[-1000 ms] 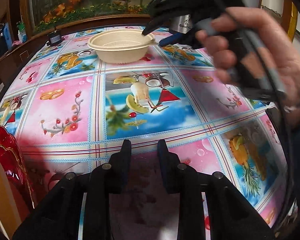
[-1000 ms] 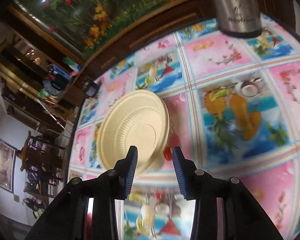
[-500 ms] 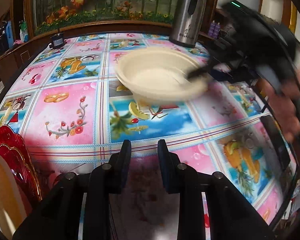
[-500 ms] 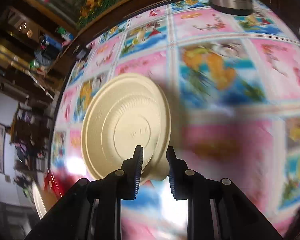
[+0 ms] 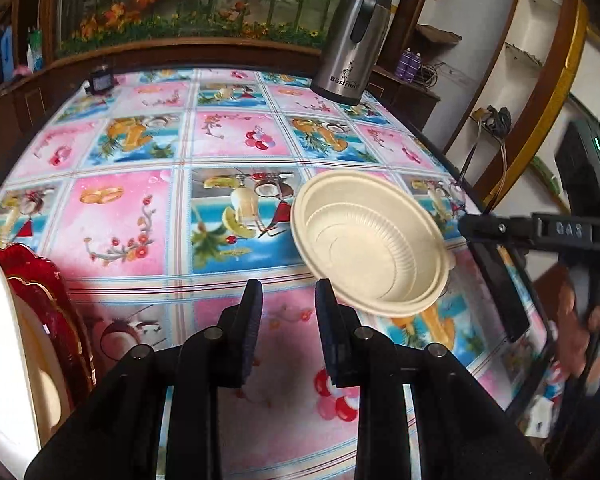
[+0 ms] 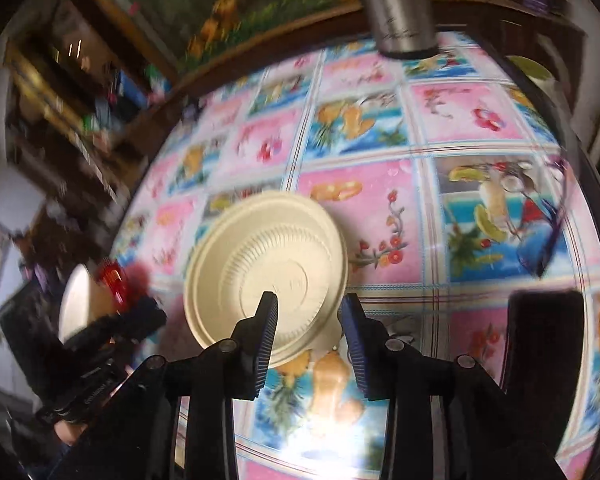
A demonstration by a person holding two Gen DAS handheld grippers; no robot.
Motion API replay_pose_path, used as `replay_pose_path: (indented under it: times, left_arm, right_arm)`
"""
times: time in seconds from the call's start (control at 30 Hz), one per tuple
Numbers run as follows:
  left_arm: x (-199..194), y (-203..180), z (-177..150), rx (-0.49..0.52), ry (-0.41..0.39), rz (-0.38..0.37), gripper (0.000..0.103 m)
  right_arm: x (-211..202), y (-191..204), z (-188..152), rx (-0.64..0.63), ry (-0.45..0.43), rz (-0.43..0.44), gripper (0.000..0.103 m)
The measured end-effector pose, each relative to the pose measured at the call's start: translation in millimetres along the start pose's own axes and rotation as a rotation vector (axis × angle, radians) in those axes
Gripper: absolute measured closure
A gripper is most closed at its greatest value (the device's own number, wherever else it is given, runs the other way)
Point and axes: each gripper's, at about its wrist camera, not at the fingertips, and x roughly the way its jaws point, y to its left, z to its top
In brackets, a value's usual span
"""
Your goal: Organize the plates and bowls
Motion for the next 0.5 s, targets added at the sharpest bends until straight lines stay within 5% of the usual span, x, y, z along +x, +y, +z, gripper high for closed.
replay_pose_path:
  times: [0.2,0.5]
  left_arm:
    - [22,13,19,-0.124,0.071,-0.071,0.079]
    - [48,9,42,-0.147,0.110,-0.083,0.079]
  right_arm:
    - [4,-30,-20,0.252,-0.031,0.156,0.064]
    - [18,-30,-35,0.276,-0.017,0.210,0.064]
